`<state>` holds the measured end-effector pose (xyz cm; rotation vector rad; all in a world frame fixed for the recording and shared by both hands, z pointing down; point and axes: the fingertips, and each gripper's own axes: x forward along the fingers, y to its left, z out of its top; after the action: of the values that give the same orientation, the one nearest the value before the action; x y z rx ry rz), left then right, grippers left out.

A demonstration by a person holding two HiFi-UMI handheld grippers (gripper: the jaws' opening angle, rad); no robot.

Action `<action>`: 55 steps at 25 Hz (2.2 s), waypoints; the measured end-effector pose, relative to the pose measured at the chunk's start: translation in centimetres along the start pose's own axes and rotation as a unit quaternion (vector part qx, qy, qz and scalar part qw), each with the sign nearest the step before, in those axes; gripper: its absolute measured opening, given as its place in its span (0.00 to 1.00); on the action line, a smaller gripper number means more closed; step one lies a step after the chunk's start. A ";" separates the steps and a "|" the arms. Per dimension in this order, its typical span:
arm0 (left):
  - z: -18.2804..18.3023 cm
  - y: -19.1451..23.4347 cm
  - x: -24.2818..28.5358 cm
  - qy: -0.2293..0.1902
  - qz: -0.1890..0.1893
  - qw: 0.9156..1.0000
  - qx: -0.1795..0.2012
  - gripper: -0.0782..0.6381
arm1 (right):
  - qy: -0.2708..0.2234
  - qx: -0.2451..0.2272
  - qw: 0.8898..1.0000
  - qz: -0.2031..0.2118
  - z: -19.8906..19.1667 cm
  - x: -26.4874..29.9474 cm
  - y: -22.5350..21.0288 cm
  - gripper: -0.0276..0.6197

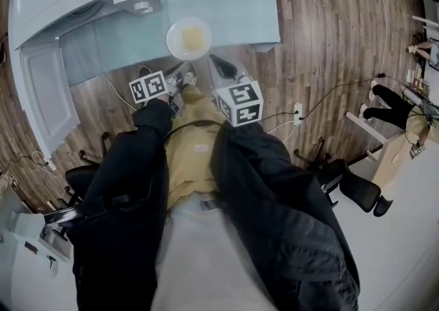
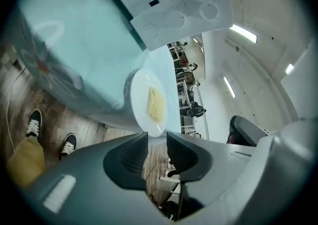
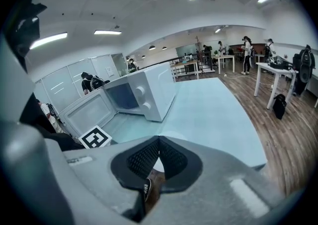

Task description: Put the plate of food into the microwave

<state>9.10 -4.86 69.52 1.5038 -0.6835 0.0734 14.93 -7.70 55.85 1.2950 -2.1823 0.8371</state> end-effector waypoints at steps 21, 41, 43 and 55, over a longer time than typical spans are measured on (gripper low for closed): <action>1.1 1.5 3.2 -0.038 -0.059 0.992 -0.105 0.19 | 0.013 0.011 1.000 -0.015 -1.2 -1.2 -1.4 0.04; 5.1 -0.9 -6.9 -0.122 -0.198 0.960 -0.157 0.13 | 0.024 -0.025 0.999 0.041 0.0 2.2 4.8 0.04; 6.4 0.2 -9.1 -0.147 -0.191 0.958 -0.157 0.13 | 0.024 -0.034 0.998 0.052 0.6 3.2 6.3 0.04; 16.0 3.0 -17.4 -0.249 -0.198 0.937 -0.146 0.13 | 0.033 -0.054 0.995 0.072 2.8 7.5 11.7 0.04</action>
<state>-12.29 -13.11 63.00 1.3472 -0.7368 -0.7112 0.90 -9.93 55.70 1.0536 -2.2557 0.7915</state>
